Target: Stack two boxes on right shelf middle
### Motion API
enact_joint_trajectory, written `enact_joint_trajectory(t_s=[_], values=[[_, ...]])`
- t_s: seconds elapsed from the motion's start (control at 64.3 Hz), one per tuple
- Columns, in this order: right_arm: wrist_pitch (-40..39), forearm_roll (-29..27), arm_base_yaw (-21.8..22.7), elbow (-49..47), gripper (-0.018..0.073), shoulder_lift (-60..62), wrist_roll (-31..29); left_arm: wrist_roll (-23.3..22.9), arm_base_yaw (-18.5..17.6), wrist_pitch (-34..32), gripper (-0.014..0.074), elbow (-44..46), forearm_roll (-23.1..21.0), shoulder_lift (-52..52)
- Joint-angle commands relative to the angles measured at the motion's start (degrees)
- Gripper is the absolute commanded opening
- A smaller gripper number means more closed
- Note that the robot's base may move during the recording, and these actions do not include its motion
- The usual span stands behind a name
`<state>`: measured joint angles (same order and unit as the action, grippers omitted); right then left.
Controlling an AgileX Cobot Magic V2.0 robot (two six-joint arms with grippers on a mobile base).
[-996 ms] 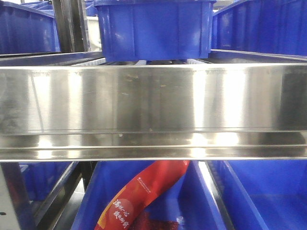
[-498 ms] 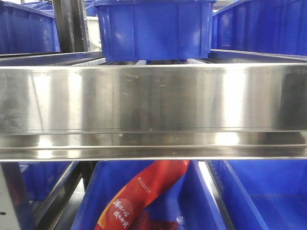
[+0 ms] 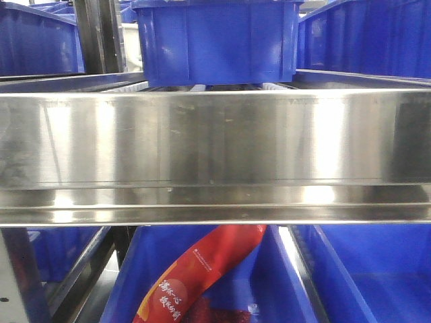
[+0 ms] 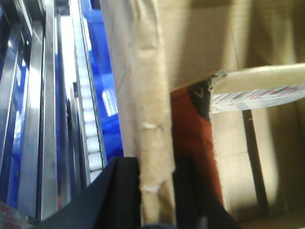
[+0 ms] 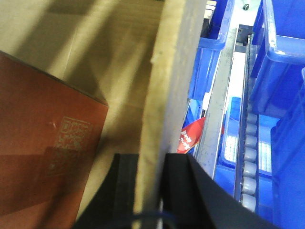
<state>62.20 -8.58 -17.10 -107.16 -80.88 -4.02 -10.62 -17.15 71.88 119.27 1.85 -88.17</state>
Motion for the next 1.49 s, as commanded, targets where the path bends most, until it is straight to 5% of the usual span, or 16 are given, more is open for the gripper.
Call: enact_joint_trajectory(t_s=[0.0,0.42,0.576,0.685,0.778,0.918,1.198,1.291,1.478], values=[[0.8,0.2,0.4,-0.5,-0.0153,-1.3,-0.4,-0.1,-0.2,-1.9,-0.0111,0.2,1.9,-1.9],[7.8,0.2,0.4,-0.5,-0.0144,-13.8,-0.4,-0.1,-0.2,-1.9,-0.0111,-12.1,5.9,-7.9],[7.7,0.2,0.4,-0.5,0.0022,-14.0,-0.3,-0.1,-0.2,-1.9,-0.0095,-13.9,6.1,-8.1],[7.7,0.2,0.4,-0.5,0.0256,-13.9,0.3,-0.1,-0.2,-1.9,0.0047,-13.9,6.1,-8.1],[7.7,0.2,0.4,-0.5,0.0447,-13.6,1.0,-0.1,-0.2,-1.9,0.0264,-13.9,6.1,-7.8],[7.0,0.2,0.4,-0.7,0.0538,-12.2,1.1,-0.1,-0.2,-1.9,0.0627,-13.8,6.1,-6.1],[4.3,0.2,0.4,-0.8,0.0462,-4.6,1.2,-0.1,-0.3,-2.0,0.0411,-13.3,5.8,2.8],[4.4,0.2,0.4,-0.7,0.0314,-1.4,1.2,-0.1,-0.3,-2.6,0.0318,-13.3,5.8,6.2],[4.4,0.2,0.4,-0.7,-0.0134,4.7,-0.3,-0.1,-0.3,-3.4,0.0038,-16.1,5.9,12.9]])
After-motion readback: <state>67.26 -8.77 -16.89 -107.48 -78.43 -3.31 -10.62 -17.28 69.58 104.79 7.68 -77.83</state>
